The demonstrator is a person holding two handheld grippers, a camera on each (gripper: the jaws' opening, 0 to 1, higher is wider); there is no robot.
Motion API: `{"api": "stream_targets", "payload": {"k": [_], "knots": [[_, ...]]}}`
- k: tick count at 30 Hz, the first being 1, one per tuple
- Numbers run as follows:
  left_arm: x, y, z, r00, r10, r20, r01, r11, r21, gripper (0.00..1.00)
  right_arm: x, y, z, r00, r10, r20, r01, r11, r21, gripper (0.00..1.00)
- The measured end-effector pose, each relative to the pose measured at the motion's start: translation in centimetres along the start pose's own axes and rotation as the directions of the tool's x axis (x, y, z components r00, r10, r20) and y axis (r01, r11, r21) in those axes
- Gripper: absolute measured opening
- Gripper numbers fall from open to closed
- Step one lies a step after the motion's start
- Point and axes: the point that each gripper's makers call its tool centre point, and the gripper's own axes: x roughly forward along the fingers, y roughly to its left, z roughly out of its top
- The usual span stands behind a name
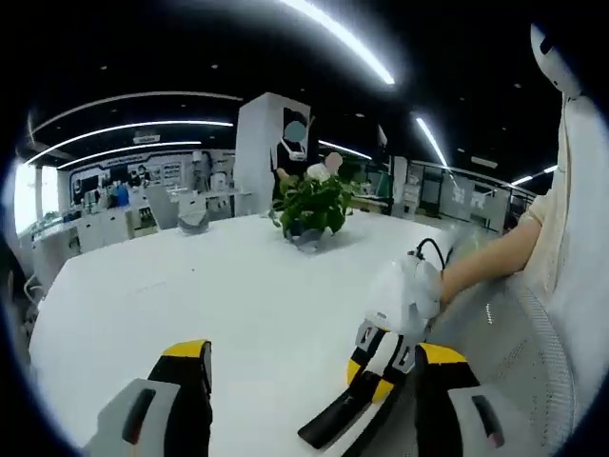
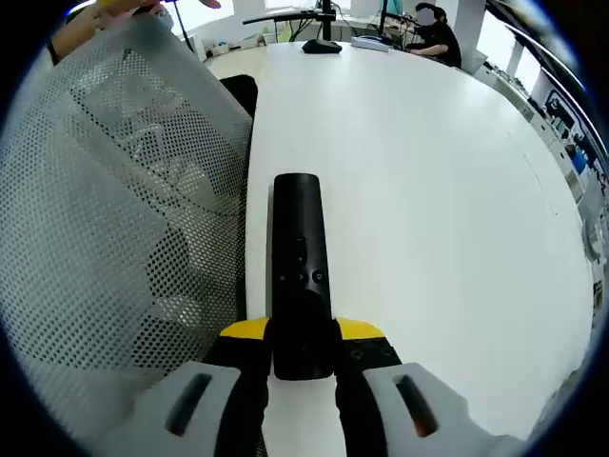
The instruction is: Press the specified remote control buttons in sequence, fully releasing each button before pressing the next.
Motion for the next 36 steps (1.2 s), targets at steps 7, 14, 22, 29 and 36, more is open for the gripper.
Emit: {"api": "stream_targets", "payload": {"k": [7,14,22,29,36], "knots": [[-3.7,2.4,-0.1,0.979,0.192,0.073,-0.193,0.981,0.009,1.0,0.0,0.1,0.0,1.0,0.0,0.01,0.0,1.0,0.008,0.25],[-2.8,4.0,-3.1,0.959,0.282,0.014,-0.282,0.955,0.091,1.0,0.0,0.0,0.1,1.0,-0.011,0.021,0.011,0.999,0.03,0.25],[-3.2,4.1,-2.4,0.959,0.275,0.07,-0.278,0.96,0.038,1.0,0.4,-0.2,0.2,0.999,-0.023,0.028,0.022,1.0,0.018,0.24],[-3.2,4.0,-2.4,0.96,0.27,0.072,-0.273,0.961,0.04,1.0,0.4,-0.3,0.2,1.0,-0.007,0.03,0.007,1.0,-0.004,0.24],[-3.2,3.9,-2.4,0.96,0.27,0.073,-0.273,0.961,0.044,0.95,0.5,-1.3,0.5,1.0,0.013,0.023,-0.012,0.999,-0.033,0.24]]}}
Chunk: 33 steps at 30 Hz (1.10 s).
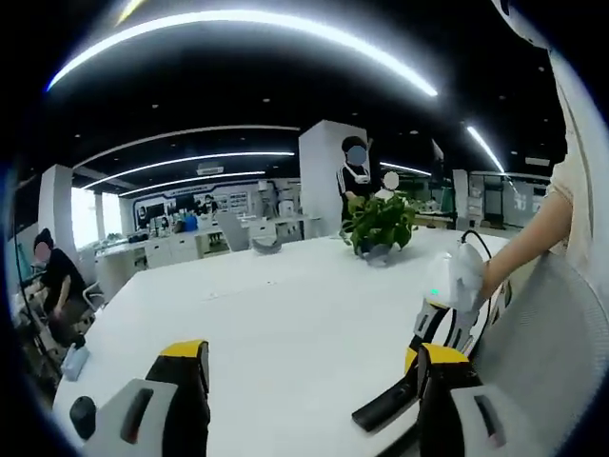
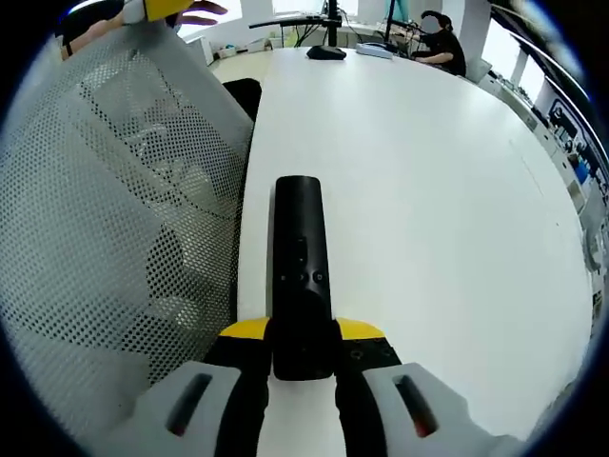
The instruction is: Press the specified remote control buttons in sequence, fully releasing each button before pressing the next.
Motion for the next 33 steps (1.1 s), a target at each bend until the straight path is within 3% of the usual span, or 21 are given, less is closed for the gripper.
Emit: {"api": "stream_targets", "payload": {"k": [10,14,33], "knots": [[-0.1,0.2,0.1,1.0,0.002,0.013,-0.002,1.0,0.0,0.98,0.3,-2.7,0.3,1.0,0.004,0.011,-0.004,1.0,0.031,0.24],[-0.2,0.3,0.7,0.998,0.006,0.055,-0.007,1.0,0.012,0.99,0.3,-3.7,0.5,1.0,0.004,0.01,-0.005,0.999,0.033,0.24],[-0.1,0.6,0.0,1.0,0.016,0.02,-0.016,1.0,-0.008,0.97,0.2,-9.9,0.5,0.999,-0.016,-0.046,0.016,1.0,-0.006,0.24]]}}
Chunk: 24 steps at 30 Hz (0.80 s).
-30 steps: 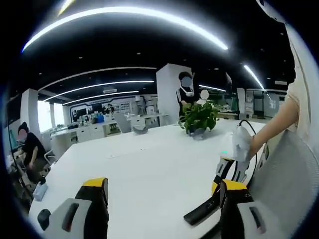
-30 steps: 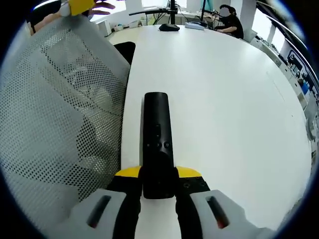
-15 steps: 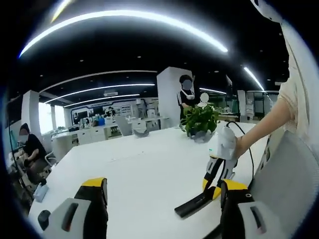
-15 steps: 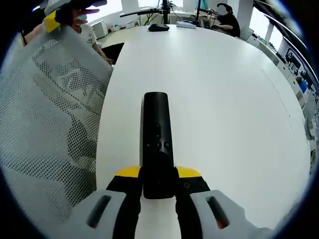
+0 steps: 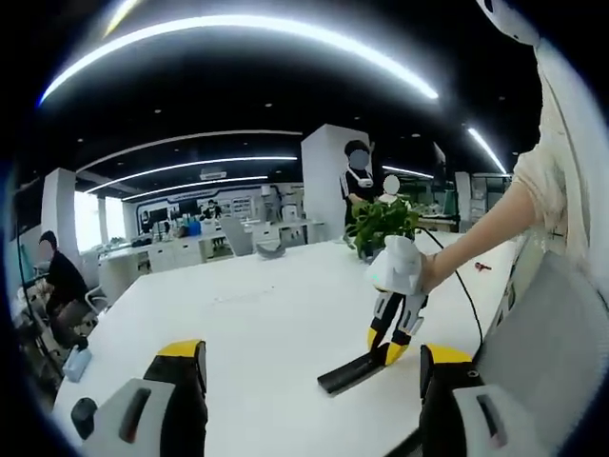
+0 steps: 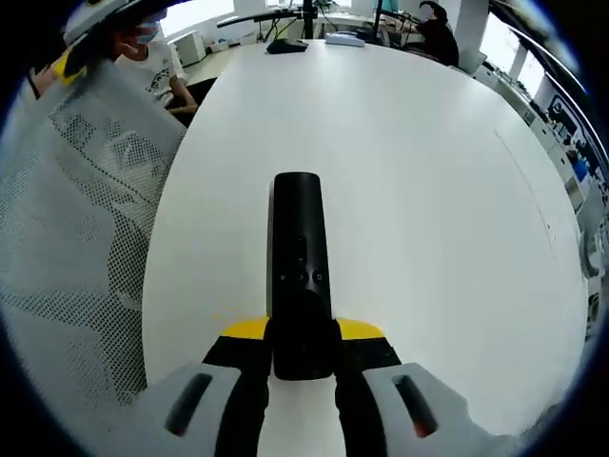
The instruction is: Press the specified remote control buttons in sequence, fully releasing each button before pressing the next.
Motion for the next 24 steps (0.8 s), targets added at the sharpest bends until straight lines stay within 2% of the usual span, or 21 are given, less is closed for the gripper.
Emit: {"api": "stream_targets", "payload": {"k": [9,24], "knots": [[0.0,0.2,-0.1,1.0,0.007,-0.006,-0.007,1.0,-0.006,0.96,-0.2,-1.8,0.1,1.0,0.002,-0.008,-0.002,1.0,-0.019,0.24],[0.0,0.2,-0.5,1.0,0.004,-0.023,-0.004,1.0,-0.011,0.96,-0.1,-4.2,0.5,1.0,0.021,0.017,-0.02,0.999,-0.036,0.24]]}}
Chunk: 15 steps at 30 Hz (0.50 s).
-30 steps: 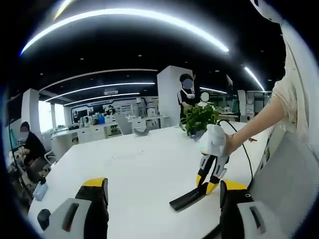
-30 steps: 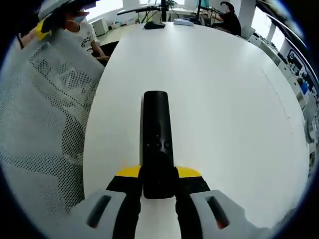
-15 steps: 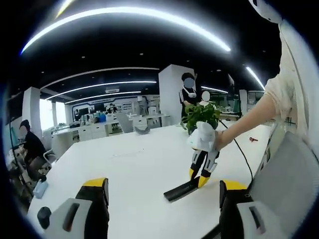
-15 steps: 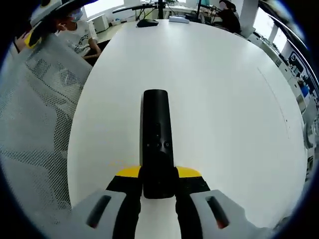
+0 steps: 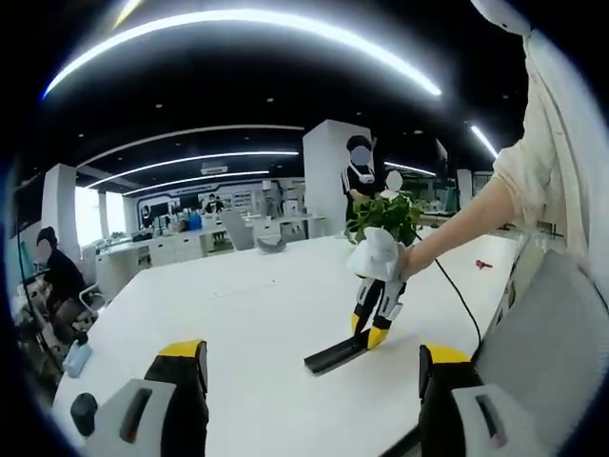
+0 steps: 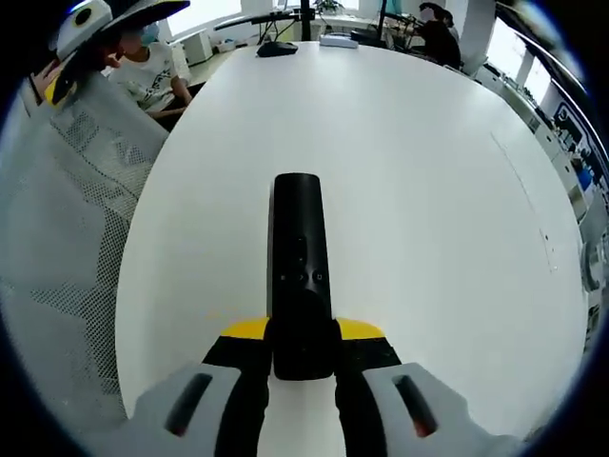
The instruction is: Press the specified remote control buttons in sequence, fully releasing each button before pressing the next.
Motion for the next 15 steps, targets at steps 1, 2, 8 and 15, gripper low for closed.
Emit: {"api": "stream_targets", "payload": {"k": [1,2,8,15], "knots": [[0.0,0.0,0.0,1.0,0.001,-0.001,-0.001,1.0,0.0,0.96,0.0,-0.2,0.1,1.0,0.002,0.006,-0.002,1.0,0.009,0.24],[0.0,0.0,0.1,1.0,0.002,-0.001,-0.002,1.0,-0.001,0.96,0.1,0.1,0.1,1.0,0.003,0.011,-0.003,1.0,0.008,0.25],[0.2,-0.2,0.2,1.0,0.0,-0.005,0.0,1.0,-0.003,0.96,0.0,0.1,0.2,0.994,-0.044,0.101,0.034,0.995,0.096,0.26],[0.2,-0.1,0.4,1.0,0.01,0.0,-0.01,1.0,-0.009,0.96,-2.1,-1.1,2.8,0.92,-0.241,0.31,0.146,0.943,0.299,0.46]]}}
